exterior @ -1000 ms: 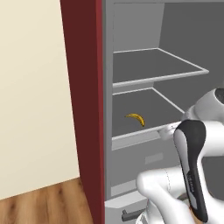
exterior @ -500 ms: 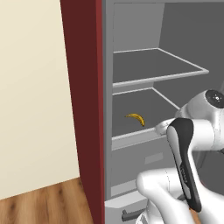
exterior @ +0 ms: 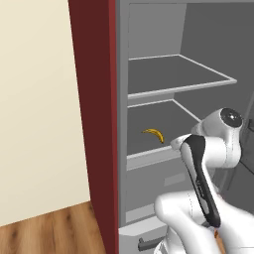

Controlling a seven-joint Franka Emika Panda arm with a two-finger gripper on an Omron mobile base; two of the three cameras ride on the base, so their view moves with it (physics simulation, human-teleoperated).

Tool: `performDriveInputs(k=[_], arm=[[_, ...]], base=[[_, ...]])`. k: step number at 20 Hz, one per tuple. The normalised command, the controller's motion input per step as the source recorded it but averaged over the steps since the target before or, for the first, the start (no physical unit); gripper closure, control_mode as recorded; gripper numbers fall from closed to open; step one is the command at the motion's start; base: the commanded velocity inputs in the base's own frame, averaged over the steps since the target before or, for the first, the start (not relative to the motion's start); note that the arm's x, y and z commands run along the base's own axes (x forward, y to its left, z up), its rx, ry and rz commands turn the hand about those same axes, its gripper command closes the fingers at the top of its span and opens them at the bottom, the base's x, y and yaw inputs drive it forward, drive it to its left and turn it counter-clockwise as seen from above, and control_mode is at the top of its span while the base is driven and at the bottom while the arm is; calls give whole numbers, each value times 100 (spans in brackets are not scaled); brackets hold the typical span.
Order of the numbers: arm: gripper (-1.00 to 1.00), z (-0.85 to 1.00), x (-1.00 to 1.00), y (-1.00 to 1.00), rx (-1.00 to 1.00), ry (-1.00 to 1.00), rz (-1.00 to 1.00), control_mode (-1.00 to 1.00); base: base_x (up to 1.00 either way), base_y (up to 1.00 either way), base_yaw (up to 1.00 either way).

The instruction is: Pick the pear and banana from the fridge and place them inside the tupperware on the counter.

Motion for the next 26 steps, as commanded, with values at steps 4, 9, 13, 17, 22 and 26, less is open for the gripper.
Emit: performDriveInputs(k=[4, 9, 13, 17, 22, 26], arm=[[-100, -15, 60, -5, 0, 2, 0, -100], [-100, -22, 50, -3, 0, 1, 0, -100], [-100, -34, 47, 0, -1, 0, 0, -100], [-100, -19, 51, 0, 0, 4, 0, -100], [-100, -12, 47, -2, 0, 6, 0, -100], [-100, -24, 39, -11, 0, 7, 0, -100]], base=[[0, 0, 0], [0, 0, 0], [0, 0, 0], [0, 0, 0], [0, 0, 0], [0, 0, 0]])
